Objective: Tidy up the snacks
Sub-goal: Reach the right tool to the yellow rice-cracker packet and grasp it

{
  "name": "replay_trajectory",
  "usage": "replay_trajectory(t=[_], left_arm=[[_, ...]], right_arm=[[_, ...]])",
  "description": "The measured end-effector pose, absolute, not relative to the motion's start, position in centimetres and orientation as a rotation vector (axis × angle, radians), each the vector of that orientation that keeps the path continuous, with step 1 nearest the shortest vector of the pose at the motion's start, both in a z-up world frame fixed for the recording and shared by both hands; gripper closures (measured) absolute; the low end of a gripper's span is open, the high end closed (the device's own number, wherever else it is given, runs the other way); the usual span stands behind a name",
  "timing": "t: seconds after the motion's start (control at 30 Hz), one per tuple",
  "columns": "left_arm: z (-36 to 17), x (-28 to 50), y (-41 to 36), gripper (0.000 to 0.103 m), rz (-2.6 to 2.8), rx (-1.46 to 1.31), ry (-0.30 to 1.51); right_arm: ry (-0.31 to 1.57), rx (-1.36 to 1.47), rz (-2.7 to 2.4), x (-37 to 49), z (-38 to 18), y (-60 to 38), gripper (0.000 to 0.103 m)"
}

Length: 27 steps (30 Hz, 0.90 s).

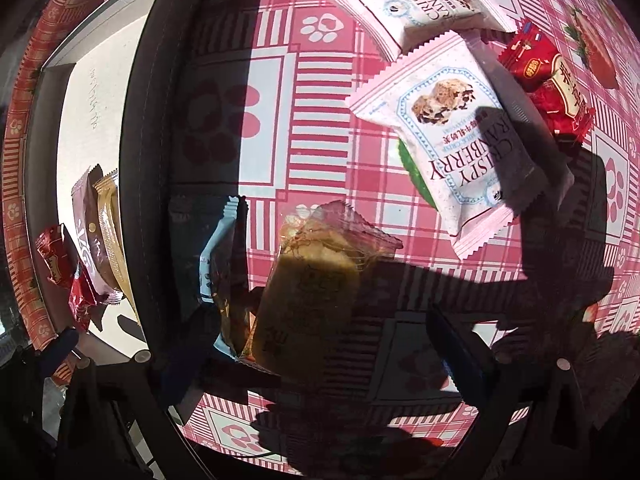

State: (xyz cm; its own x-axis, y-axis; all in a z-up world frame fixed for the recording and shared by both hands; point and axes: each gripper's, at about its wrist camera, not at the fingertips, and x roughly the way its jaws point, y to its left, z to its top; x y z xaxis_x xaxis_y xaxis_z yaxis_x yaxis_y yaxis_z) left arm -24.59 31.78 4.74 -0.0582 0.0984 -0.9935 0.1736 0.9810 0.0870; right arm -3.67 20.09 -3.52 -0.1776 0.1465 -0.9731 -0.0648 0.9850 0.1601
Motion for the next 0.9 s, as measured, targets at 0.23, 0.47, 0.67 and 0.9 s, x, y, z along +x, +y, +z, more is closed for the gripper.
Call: replay_trajectory(t=[0.23,0.47,0.67,0.9], left_arm=[[5.5,-23.9,31.9,0.025,-0.062,0.207,1.626],[5.6,-24.3,33.2,0.025,-0.049,0.193,1.623],[6.1,-24.4,34.1,0.025,-0.043,0.183,1.616],[6.8,-24.0,34.2,0.025,-0.040,0.191,1.613]], right_arm=[[1.727,-0.030,0.231,-3.8,-3.8,23.5,0.000],[1.716,-0.043,0.213,-3.2,-3.9,23.6,0.000],[1.734,-0.034,0.240,-2.4,-4.8,23.2,0.000],[1.723,-0.151,0.158,-2.5,-6.6,23.2,0.000]])
